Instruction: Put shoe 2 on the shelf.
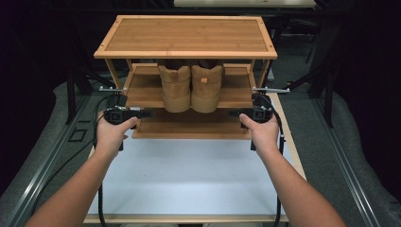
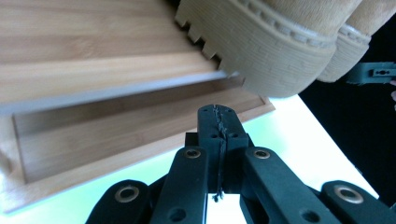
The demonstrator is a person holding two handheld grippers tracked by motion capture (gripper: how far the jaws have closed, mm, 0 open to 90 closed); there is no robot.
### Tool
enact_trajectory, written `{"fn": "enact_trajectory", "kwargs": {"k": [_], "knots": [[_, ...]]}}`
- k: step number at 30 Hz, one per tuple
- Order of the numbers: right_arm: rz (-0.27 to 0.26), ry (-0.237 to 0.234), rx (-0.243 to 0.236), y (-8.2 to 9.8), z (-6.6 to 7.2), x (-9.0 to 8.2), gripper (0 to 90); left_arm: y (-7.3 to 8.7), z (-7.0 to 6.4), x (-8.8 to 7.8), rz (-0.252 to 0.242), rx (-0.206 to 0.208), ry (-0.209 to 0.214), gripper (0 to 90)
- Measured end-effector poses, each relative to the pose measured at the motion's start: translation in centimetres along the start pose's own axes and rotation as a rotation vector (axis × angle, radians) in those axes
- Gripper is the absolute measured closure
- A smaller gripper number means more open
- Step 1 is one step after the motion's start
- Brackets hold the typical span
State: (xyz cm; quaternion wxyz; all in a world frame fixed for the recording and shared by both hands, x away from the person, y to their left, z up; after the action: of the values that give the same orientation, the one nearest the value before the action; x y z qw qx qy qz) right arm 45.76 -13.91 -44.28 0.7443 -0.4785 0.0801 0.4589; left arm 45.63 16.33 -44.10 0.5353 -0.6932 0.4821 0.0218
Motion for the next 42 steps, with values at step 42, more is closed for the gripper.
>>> {"fn": "enact_trajectory", "kwargs": {"k": [42], "knots": [[-0.056,0.200,-0.003,14.7,-11.0,-5.5,83.0,17.1,9.2,-3.7,0.016,-0.035,-0.139,86.2]]}}
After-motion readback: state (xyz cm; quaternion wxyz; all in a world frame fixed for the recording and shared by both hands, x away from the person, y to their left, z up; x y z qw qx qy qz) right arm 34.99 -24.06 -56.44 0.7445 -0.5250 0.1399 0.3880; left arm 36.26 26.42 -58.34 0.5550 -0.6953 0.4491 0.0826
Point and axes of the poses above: each handheld gripper's, and its own axes: x roughly forward along the jaws, y roughly out of its underside, z roughly to its left, the point moved 9 cm from there along x, roughly forward along the jaws, and after that the axes turned 1 degree about -x, right-handed, at the moved point
